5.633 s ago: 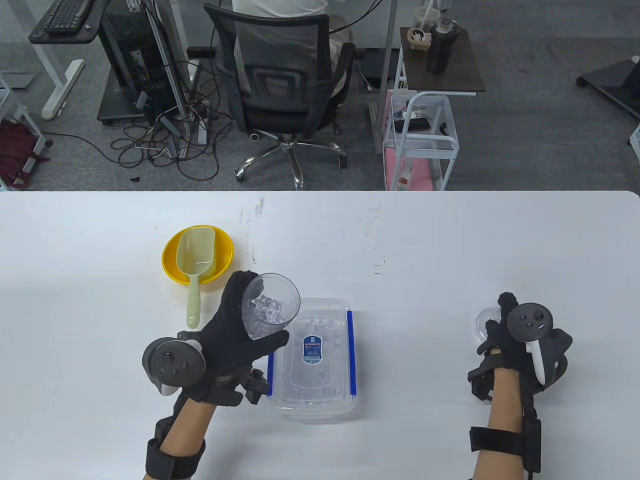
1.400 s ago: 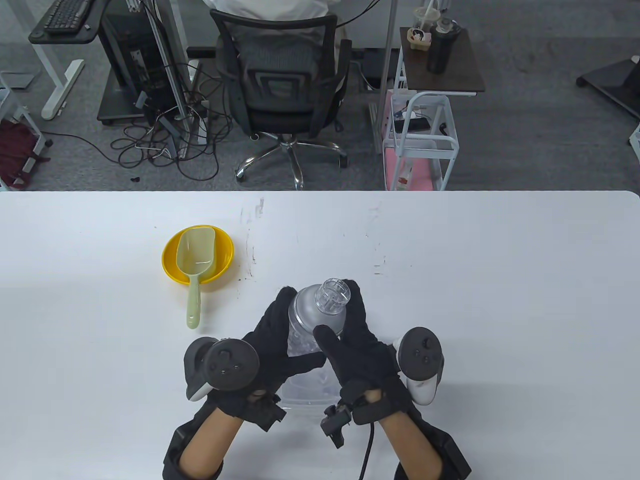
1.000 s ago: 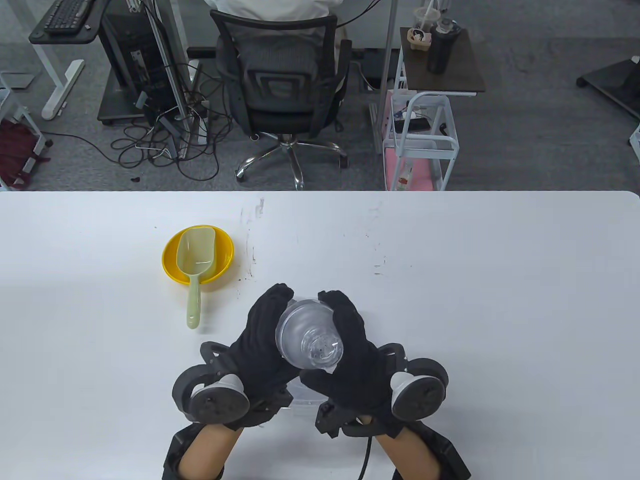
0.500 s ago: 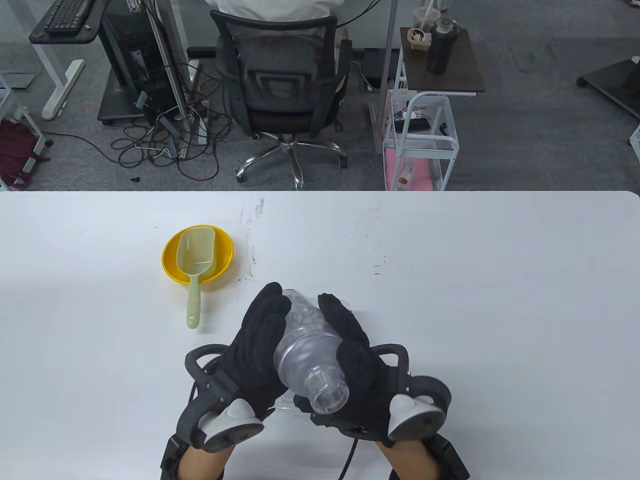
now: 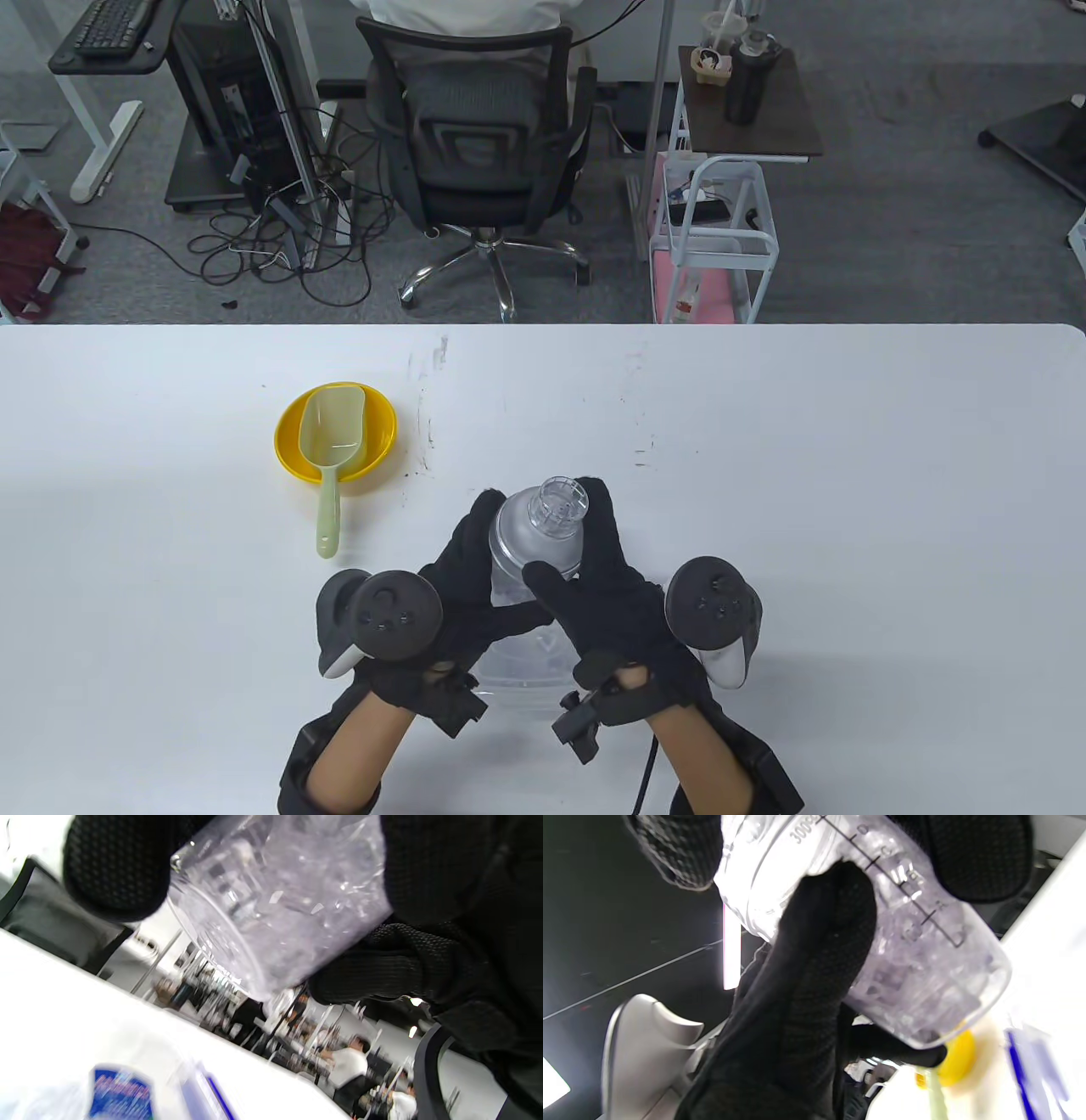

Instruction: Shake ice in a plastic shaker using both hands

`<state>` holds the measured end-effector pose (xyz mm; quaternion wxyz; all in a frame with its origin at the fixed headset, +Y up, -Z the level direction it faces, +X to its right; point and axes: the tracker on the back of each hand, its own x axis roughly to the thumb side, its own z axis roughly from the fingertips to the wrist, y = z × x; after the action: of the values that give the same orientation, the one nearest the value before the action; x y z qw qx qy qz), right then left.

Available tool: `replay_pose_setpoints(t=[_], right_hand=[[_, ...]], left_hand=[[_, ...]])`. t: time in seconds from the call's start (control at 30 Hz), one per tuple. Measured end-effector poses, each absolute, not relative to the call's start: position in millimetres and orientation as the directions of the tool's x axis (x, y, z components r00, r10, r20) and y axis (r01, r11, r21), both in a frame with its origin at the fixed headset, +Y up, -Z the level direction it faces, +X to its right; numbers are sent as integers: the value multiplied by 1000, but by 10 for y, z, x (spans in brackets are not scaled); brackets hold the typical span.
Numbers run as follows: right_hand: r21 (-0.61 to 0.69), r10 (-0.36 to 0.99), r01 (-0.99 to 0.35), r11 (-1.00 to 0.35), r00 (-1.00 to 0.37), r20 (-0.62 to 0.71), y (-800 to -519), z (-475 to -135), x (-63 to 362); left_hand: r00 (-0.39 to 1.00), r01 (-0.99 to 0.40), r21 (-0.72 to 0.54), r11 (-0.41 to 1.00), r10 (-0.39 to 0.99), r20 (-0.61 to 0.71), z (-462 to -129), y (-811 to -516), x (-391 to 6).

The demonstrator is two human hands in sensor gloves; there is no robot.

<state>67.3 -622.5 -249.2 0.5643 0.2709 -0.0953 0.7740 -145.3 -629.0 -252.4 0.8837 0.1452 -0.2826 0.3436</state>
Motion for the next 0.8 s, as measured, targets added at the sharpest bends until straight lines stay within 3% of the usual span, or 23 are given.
replay_pose_setpoints(t=[0.03,0.07,0.1,0.13,0.17,0.2,0.23,0.3,0.33,0.4,0.47,0.53,0.6,0.8], right_hand=[[119,743,-923,-367,-214,634,-6160,-2426,649],[11,554,-929,-369,-211,805,-6053,-2270,606],[-81,412,-936,-342,-227,883,-5990,-2164,574],[-219,230,-928,-302,-294,928,-5939,-2076,547],[-307,180,-901,-307,-371,911,-5939,-2102,536],[-400,236,-834,-381,-506,830,-5998,-2253,557],[-285,320,-838,-465,-459,829,-6089,-2348,579],[5,554,-938,-345,-200,808,-6159,-2386,566],[45,626,-940,-337,-189,756,-6154,-2392,582],[46,682,-936,-350,-221,697,-6139,-2435,660],[118,730,-938,-325,-170,662,-6166,-2485,713],[252,786,-934,-253,-47,617,-6201,-2551,739],[305,817,-930,-203,11,576,-6212,-2599,797],[324,852,-918,-230,-29,523,-6217,-2667,967]], left_hand=[[610,-703,174,690,459,645,-2432,-6218,-1454],[633,-702,377,604,288,718,-2270,-6096,-1461],[665,-680,502,534,164,728,-2177,-6028,-1462],[734,-594,659,463,-24,679,-2092,-5940,-1451],[790,-504,716,483,-77,608,-2102,-5928,-1457],[844,-407,718,564,-69,533,-2177,-5968,-1484],[822,-445,612,653,28,568,-2282,-6075,-1529],[639,-676,364,640,263,723,-2379,-6173,-1523],[596,-716,282,638,348,724,-2401,-6161,-1498],[673,-644,332,690,303,675,-2388,-6156,-1498],[700,-601,362,712,251,668,-2398,-6161,-1491],[629,-657,241,715,343,697,-2417,-6191,-1449],[587,-693,171,700,410,698,-2431,-6214,-1436],[593,-651,111,751,411,692,-2427,-6237,-1372]])
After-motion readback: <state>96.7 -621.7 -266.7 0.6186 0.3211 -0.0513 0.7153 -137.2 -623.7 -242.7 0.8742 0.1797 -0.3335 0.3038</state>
